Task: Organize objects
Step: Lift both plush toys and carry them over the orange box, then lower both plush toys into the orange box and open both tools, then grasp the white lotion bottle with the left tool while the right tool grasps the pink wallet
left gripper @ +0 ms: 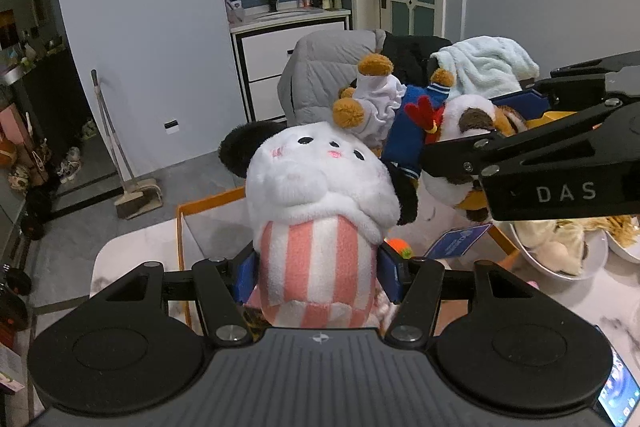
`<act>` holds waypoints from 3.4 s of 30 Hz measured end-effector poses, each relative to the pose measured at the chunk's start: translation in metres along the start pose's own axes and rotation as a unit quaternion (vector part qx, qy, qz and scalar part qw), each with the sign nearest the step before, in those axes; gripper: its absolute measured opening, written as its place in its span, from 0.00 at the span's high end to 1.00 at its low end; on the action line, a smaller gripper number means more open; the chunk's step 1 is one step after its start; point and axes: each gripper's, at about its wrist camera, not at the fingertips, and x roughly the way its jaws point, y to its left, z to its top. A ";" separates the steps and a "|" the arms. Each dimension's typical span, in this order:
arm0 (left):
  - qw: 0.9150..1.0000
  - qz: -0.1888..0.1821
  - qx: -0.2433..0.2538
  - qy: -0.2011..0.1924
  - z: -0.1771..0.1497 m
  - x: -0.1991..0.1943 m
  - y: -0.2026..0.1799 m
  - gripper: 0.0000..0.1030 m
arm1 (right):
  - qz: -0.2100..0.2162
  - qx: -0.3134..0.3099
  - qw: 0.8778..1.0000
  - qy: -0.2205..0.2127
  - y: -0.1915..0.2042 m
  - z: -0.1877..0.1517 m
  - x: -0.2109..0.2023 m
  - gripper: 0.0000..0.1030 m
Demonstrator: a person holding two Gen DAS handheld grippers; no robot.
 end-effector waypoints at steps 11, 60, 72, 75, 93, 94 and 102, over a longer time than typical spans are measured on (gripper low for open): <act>0.999 -0.005 -0.005 0.033 -0.007 0.048 0.001 0.33 | -0.001 0.010 1.000 0.029 -0.018 -0.013 0.054 0.43; 0.996 0.029 -0.030 0.080 -0.009 0.096 0.022 0.22 | -0.020 0.074 0.996 0.049 -0.044 -0.048 0.124 0.41; 0.998 0.025 -0.040 0.038 -0.011 0.040 0.034 0.22 | -0.017 0.029 0.998 0.052 -0.019 -0.049 0.091 0.42; 0.998 0.018 -0.059 0.014 -0.014 0.020 0.039 0.22 | -0.020 0.021 0.998 0.047 -0.014 -0.048 0.076 0.42; 0.997 -0.026 -0.075 0.016 -0.086 -0.048 0.027 0.22 | -0.029 -0.012 0.999 0.044 0.023 -0.094 -0.038 0.42; 0.997 -0.026 -0.069 0.019 -0.089 -0.050 0.024 0.22 | -0.029 -0.013 0.998 0.050 0.022 -0.100 -0.040 0.42; 0.997 -0.069 -0.019 0.033 -0.129 -0.063 -0.010 0.18 | -0.034 0.080 0.994 0.074 -0.014 -0.129 -0.040 0.35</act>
